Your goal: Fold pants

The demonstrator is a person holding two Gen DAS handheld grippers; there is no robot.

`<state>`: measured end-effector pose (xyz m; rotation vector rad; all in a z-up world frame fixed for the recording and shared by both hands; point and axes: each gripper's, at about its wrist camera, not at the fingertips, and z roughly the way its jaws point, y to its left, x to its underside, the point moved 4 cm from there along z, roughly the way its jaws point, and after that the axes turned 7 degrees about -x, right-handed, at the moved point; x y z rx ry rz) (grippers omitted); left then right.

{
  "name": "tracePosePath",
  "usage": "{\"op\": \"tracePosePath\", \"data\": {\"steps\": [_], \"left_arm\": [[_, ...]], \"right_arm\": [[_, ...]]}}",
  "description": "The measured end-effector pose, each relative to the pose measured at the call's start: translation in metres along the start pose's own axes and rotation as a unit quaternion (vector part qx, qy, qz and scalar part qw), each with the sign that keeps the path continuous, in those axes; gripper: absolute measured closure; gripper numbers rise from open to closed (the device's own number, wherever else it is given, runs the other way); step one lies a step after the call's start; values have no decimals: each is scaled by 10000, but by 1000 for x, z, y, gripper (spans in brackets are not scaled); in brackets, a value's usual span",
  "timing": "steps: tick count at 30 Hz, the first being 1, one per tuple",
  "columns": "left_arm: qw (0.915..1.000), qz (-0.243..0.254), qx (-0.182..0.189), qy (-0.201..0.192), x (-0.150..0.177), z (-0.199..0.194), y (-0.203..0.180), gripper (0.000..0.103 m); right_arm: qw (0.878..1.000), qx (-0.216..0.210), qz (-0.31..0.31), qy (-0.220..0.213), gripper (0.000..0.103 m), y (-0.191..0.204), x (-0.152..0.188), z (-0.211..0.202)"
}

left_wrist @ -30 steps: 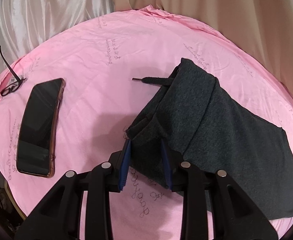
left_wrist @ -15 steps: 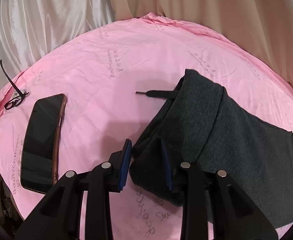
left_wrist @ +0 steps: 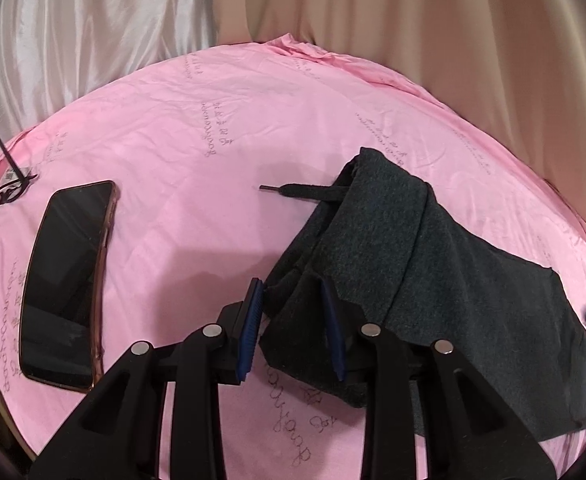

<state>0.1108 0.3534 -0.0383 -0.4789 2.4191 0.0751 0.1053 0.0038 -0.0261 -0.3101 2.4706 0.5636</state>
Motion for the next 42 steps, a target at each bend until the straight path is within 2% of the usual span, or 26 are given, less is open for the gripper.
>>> {"op": "tracePosePath", "data": {"steps": [3,4,6,7,9,11,12,14,15,16,17,19,20,22,25,26,28,29,30,32,34,36,37,39,41,42], "left_arm": [[9997,198,16,-106,0,-1,-2,86],[9996,247,32,-158,-1,-2,-2,89],[9992,300,-3,-249,-6,-5,-3,97],[9991,294,54,-294,-10,-7,-4,103],[9983,334,182,-447,-24,-12,-8,103],[9968,471,111,-641,-41,-14,-15,103],[9962,551,27,-679,-46,-11,-20,103],[9954,674,-321,-600,-52,7,-27,103],[9939,714,-667,-504,-52,20,-27,103],[9933,713,-785,-453,-51,26,-24,103],[9954,617,-655,-342,-49,29,-18,103],[9984,394,-292,-277,-44,21,-6,99],[9988,279,-207,-331,-40,10,4,99],[9981,297,-238,-490,-33,-9,16,99],[9970,403,-68,-652,-26,-38,12,98],[9965,492,63,-670,-25,-47,2,97],[9956,647,238,-629,-27,-52,-19,83],[9952,707,340,-581,-27,-51,-34,65],[9949,731,405,-560,-28,-49,-44,53],[9936,876,526,-490,-29,-40,-67,53],[9926,1085,380,-389,-34,-21,-90,52],[9916,1248,-224,-248,-41,12,-100,52],[9913,1226,-457,-128,-44,28,-97,52],[9945,991,-279,180,-51,58,-91,48],[9950,969,-209,126,-55,59,-90,48],[9947,994,-227,105,-55,58,-90,48]], "right_arm": [[9998,56,30,168,61,-5,-7,28],[9999,57,29,160,71,-4,-7,32],[9998,141,-24,100,101,-2,-11,39],[9999,158,-60,-19,101,1,-14,35],[9990,223,-132,-371,101,8,-22,26],[9978,135,-3,-649,101,4,-31,18],[9979,261,41,-585,102,-4,-34,25],[9987,482,137,-97,101,-21,-31,52],[9987,456,207,-83,101,-23,-31,56],[9988,397,236,-186,99,-21,-30,49],[9983,402,190,-371,97,-15,-30,37],[9964,460,1,-708,72,-2,-25,10],[9951,412,-90,-889,69,5,-21,-5],[9947,229,-143,-993,69,17,-8,-27],[9968,-213,-129,-760,69,33,8,-28],[9975,-210,-215,-638,69,43,9,-20],[9975,-177,-428,-532,69,60,0,-3],[9975,-295,-485,-411,69,68,-4,8],[9974,-426,-483,-326,69,75,-5,17],[9966,-654,-496,-58,74,88,-11,45],[9970,-481,-582,161,98,90,-17,73],[9986,19,-475,233,101,71,-27,94],[9993,32,-360,109,103,60,-33,97],[9997,58,211,-88,103,37,-46,96],[9978,-79,599,-288,100,28,-49,82],[9977,-243,543,-315,100,32,-45,76]]}}
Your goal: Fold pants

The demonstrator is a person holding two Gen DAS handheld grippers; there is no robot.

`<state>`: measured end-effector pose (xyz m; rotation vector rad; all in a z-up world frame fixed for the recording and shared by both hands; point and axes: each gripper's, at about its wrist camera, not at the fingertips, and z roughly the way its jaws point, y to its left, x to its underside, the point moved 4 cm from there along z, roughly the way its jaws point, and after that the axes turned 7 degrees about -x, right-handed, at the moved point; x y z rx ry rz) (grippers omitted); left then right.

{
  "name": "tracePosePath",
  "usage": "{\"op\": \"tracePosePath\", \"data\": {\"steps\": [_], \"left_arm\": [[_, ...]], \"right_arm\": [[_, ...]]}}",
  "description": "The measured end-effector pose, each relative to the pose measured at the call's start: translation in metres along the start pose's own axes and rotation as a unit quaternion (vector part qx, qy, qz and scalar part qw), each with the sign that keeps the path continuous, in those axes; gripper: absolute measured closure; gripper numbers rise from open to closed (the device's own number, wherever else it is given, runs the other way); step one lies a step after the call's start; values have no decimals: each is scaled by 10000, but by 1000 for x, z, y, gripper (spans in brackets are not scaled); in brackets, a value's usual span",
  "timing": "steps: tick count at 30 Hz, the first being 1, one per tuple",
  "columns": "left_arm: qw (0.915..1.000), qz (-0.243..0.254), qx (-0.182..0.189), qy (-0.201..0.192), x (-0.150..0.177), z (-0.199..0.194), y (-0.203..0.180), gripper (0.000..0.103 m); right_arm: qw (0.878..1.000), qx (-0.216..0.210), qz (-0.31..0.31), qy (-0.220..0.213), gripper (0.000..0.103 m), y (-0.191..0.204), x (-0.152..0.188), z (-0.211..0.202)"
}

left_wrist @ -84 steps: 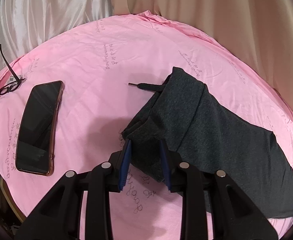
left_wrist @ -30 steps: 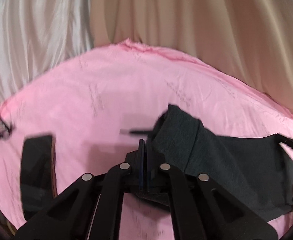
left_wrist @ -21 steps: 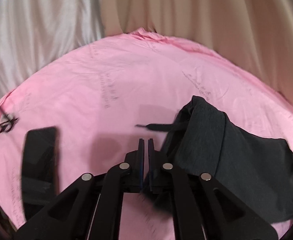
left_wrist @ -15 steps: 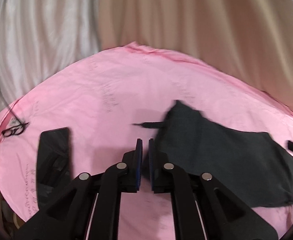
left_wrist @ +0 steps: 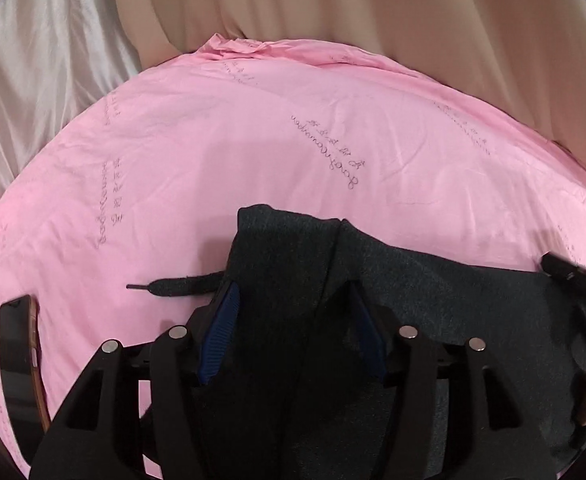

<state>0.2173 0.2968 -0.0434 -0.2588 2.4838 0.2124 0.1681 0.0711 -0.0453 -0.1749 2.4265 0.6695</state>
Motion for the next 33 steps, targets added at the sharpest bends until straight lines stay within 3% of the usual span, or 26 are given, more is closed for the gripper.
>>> {"op": "tracePosePath", "data": {"steps": [1,4,9,12,13,15,16,19,21,23,25,27,28,29,31,32,33], "left_arm": [[10000,65,-34,-49,2,-1,0,47],[9997,164,-109,-169,9,-5,1,42],[9975,259,-187,-631,28,-56,18,41],[9970,461,-521,-341,50,-47,30,38],[9973,471,-517,-209,57,-39,35,35],[9993,143,-301,-149,62,-38,51,31],[9995,-62,-300,-61,62,-41,59,31],[9984,-324,-417,-200,57,-64,63,34],[9946,-60,-918,-474,54,-77,54,34],[9878,320,-1483,-350,56,-68,46,33],[9870,383,-1560,-61,63,-52,50,32],[9864,364,-1592,-171,68,-47,57,22],[9864,364,-1594,-185,69,-46,59,22],[9868,347,-1571,-188,69,-46,61,21],[9869,291,-1582,-157,67,-45,64,21],[9863,281,-1617,-152,67,-44,64,21],[9859,223,-1650,-137,65,-44,67,21]], "right_arm": [[9998,-113,-141,21,100,5,9,-10],[9995,105,-287,92,100,-6,44,-42],[9971,612,399,-218,99,-69,96,-130],[9933,1128,260,19,94,-90,130,-155],[9933,1120,270,-48,100,-95,136,-163],[9914,1134,640,-152,100,-101,144,-180],[9913,1129,625,-243,95,-95,143,-187],[9945,892,341,-430,89,-77,129,-189],[9953,822,210,-463,89,-71,108,-177],[9925,1153,169,-374,89,-76,92,-161],[9939,1007,363,-262,89,-81,92,-153],[9975,579,401,-37,89,-77,98,-138],[9979,555,286,184,88,-72,106,-125],[9962,864,-67,5,87,-61,109,-124],[9953,826,-472,181,74,-35,117,-120],[9975,292,-572,308,76,-21,120,-119],[9977,18,-593,317,87,-16,120,-121]]}}
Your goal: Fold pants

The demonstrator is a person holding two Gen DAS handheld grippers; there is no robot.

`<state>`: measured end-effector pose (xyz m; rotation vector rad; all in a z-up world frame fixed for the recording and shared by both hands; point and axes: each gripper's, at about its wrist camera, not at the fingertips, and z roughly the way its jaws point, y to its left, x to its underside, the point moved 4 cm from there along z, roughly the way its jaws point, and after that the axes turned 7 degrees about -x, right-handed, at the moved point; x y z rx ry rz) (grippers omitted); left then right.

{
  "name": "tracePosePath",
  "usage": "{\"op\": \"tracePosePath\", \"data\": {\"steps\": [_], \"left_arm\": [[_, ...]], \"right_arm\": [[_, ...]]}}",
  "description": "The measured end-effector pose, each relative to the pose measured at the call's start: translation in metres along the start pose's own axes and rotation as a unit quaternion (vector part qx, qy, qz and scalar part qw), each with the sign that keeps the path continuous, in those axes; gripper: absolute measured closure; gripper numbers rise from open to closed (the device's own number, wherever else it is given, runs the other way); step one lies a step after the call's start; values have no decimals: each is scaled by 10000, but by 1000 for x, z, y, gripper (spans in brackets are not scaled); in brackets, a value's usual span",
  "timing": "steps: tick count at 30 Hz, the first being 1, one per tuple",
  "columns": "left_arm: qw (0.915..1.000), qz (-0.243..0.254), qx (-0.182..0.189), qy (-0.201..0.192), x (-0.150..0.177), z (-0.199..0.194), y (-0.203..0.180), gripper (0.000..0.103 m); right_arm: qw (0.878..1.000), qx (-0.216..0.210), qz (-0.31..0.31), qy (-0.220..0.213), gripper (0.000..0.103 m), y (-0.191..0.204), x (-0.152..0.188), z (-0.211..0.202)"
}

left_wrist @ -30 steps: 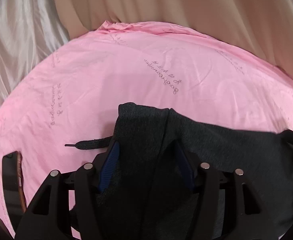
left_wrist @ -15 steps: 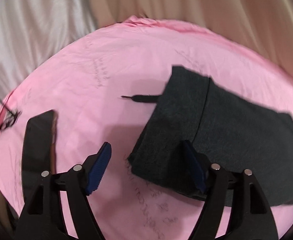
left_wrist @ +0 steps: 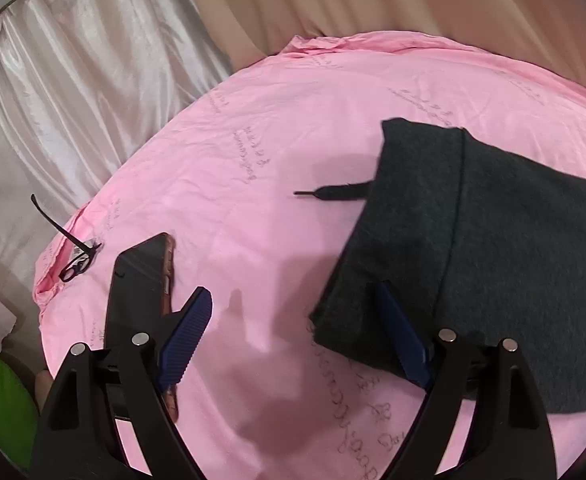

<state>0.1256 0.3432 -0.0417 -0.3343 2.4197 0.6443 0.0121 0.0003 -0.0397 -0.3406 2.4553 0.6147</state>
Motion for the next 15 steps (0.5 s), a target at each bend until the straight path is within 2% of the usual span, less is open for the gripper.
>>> {"op": "tracePosePath", "data": {"steps": [1,3,4,5,7,9,10,11,12,13,15], "left_arm": [[9999,-93,14,42,-1,-2,3,23],[9995,-244,214,56,0,-21,6,34],[9991,-274,324,-3,0,-31,6,34],[9982,-282,503,-142,0,-46,5,33],[9947,-169,944,-364,1,-76,-8,30],[9868,47,1600,-239,9,-89,-36,28],[9844,135,1749,-137,12,-87,-47,27],[9830,271,1816,4,17,-82,-61,27],[9852,428,1655,136,23,-70,-74,29],[9884,529,1412,194,27,-57,-81,29],[9861,333,1618,164,30,-45,-78,27]], "right_arm": [[9996,187,3,-210,87,-2,-2,-10],[9925,1038,90,-641,81,-22,-5,-36],[9892,1261,140,-733,81,-31,-3,-47],[9875,1327,298,-798,81,-46,-1,-57],[9884,1129,660,-778,81,-71,4,-66],[9861,1260,840,-681,81,-95,5,-64],[9836,1473,885,-549,82,-112,5,-58],[9805,1676,927,-431,86,-123,6,-52],[9809,1606,978,-497,99,-139,6,-50],[9809,1384,1229,-604,101,-150,5,-55],[9750,1408,1569,-704,103,-158,6,-70]]}}
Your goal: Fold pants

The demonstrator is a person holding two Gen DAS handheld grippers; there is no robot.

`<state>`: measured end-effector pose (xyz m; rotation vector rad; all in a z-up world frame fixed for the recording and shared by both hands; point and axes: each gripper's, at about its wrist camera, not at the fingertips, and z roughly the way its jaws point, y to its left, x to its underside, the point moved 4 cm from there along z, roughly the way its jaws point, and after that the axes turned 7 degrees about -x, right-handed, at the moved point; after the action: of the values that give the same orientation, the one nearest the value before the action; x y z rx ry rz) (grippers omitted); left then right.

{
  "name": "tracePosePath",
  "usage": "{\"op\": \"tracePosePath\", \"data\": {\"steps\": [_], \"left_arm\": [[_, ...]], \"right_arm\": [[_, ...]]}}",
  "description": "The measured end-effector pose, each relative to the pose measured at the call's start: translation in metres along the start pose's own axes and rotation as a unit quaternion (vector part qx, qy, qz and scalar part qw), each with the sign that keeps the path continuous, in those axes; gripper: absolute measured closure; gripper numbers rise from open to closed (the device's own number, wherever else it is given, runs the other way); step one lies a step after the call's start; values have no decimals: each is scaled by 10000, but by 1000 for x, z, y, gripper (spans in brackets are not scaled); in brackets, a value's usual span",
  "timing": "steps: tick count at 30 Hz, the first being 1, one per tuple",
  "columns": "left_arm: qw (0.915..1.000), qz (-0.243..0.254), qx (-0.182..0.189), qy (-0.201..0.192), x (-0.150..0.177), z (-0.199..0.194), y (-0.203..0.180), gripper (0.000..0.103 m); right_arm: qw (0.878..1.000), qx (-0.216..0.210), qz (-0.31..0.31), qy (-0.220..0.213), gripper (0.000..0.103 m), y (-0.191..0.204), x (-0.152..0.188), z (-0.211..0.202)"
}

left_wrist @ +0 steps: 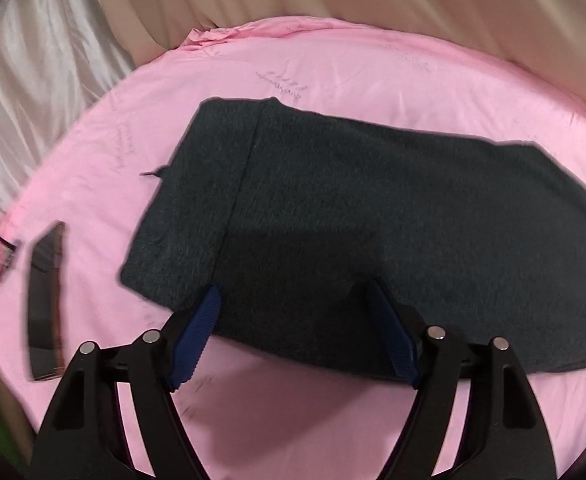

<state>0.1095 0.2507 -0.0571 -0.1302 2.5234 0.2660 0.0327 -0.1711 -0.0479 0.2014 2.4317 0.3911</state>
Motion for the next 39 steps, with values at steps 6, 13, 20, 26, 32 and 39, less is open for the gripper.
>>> {"op": "tracePosePath", "data": {"steps": [6,13,20,26,32,39], "left_arm": [[9995,135,-275,-68,-1,-4,-5,28],[9975,201,-399,-546,-3,-59,-20,30],[9914,736,458,-984,-15,-110,-120,19],[9910,1194,412,-438,2,-72,-190,19],[9959,884,179,-3,17,-38,-158,17],[9954,958,-3,-100,25,-43,-151,17]], "right_arm": [[9975,435,-555,72,103,-13,23,-15],[9875,1281,507,-760,94,-140,74,-141],[9344,2176,2403,-1474,83,-308,138,-260],[9392,1650,2653,-1424,63,-329,159,-256],[9492,1853,2282,-1118,65,-307,161,-250],[9523,2212,1745,-1169,98,-307,140,-265]]}}
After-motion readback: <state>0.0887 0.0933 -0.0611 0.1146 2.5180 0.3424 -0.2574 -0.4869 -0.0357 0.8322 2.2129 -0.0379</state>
